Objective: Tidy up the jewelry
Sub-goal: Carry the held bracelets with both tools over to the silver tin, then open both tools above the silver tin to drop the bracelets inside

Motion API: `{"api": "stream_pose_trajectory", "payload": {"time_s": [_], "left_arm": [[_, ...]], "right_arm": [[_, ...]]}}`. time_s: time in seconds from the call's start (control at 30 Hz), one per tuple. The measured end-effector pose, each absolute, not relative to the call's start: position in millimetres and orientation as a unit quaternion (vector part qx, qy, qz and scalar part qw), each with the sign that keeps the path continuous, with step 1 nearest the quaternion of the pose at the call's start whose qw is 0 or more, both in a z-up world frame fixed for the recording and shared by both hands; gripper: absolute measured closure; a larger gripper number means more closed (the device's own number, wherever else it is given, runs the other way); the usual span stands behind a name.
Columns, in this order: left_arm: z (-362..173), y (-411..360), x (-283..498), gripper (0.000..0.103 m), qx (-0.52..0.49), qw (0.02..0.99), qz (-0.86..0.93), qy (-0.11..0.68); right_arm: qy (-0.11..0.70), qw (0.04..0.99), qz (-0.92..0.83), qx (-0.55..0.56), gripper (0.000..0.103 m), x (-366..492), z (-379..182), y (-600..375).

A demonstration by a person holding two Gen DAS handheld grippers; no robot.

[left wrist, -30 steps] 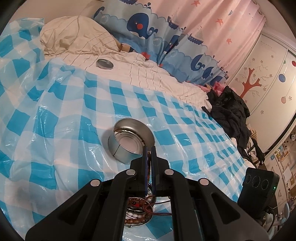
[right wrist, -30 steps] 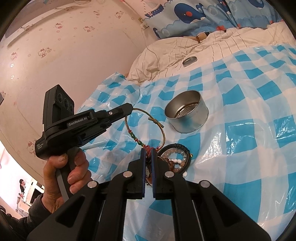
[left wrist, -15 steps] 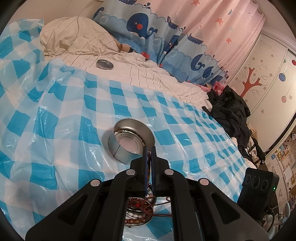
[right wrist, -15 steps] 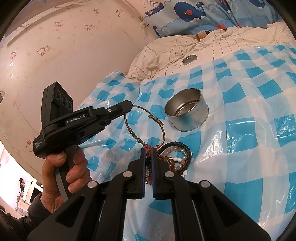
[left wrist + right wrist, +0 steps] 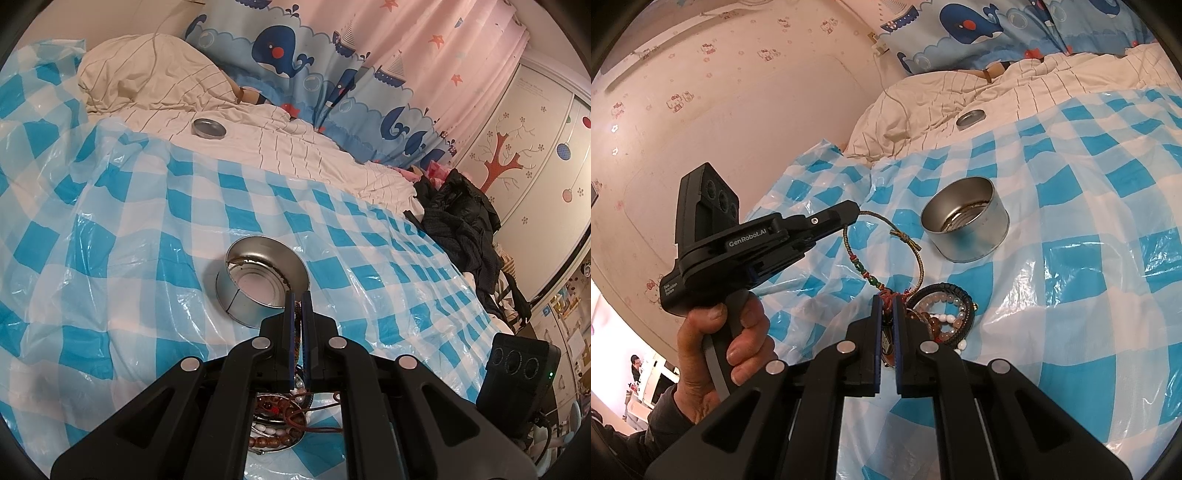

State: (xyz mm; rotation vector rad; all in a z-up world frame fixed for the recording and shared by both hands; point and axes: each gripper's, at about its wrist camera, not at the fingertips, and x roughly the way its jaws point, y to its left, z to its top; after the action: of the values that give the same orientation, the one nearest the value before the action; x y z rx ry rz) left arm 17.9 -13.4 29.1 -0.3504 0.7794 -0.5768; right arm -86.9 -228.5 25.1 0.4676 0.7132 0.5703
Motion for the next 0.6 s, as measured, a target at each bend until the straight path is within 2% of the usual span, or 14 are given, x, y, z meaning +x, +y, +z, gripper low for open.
{"api": "stream_pose_trajectory", "payload": {"time_s": [0.6], "left_arm": [[36, -27, 71, 0.1, -0.192, 0.865, -0.301, 0.352]], "right_arm": [[0.302, 0.87, 0.272, 0.279, 0.097, -41, 46, -260]]}}
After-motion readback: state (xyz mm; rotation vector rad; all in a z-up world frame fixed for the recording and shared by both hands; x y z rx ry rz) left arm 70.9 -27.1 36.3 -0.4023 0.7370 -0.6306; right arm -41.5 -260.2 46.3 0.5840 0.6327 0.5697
